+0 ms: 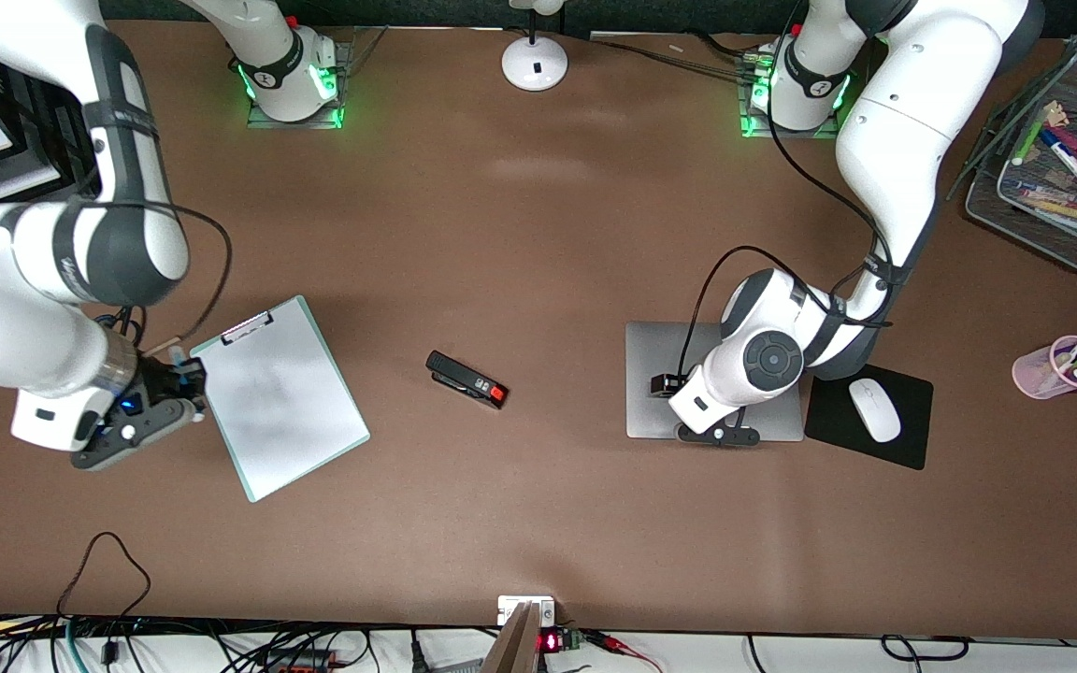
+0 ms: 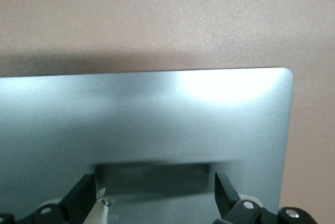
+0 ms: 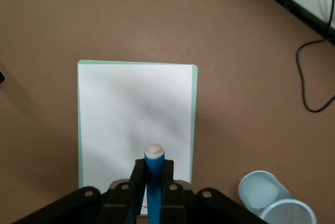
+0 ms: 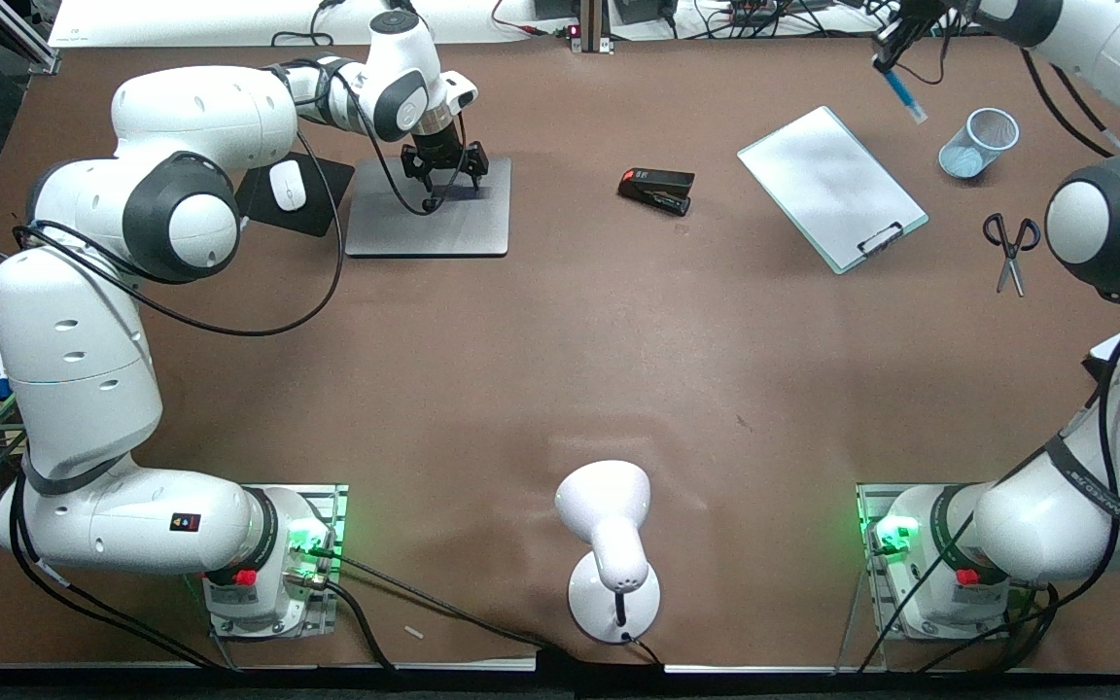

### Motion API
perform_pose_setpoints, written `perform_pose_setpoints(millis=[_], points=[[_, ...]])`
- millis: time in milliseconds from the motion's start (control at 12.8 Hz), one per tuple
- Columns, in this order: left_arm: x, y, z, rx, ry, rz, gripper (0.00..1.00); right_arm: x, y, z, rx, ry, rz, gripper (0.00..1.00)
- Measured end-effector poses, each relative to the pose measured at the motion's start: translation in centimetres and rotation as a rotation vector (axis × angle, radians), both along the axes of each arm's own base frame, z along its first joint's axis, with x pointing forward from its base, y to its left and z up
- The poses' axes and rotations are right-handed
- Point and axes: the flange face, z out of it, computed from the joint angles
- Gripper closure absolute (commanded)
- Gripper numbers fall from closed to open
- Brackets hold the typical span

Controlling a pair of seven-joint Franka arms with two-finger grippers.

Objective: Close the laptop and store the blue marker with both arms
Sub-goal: 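Push the laptop lid shut with the left gripper while the right gripper lifts the marker, then carry the blue marker to the light blue cup while the left gripper withdraws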

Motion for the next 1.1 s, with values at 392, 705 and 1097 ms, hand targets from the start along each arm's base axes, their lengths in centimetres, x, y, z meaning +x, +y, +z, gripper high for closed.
perform_pose_setpoints(millis=[392,705,1097], points=[[2.1,1.4,4.0,0.007,-0.054,0.020,0.00,0.9,-2.6,2.6,-0.033,-0.078,0.239,1.00],[3.4,6.5,16.9,0.070,-0.108,0.078,0.00,1.9,-6.6,4.1,-0.080,-0.175,0.431,1.00],[0.3,9.8,30.8,0.159,-0.094,0.119,0.00,2.1,-9.7,4.1,-0.043,-0.226,0.547,0.99]])
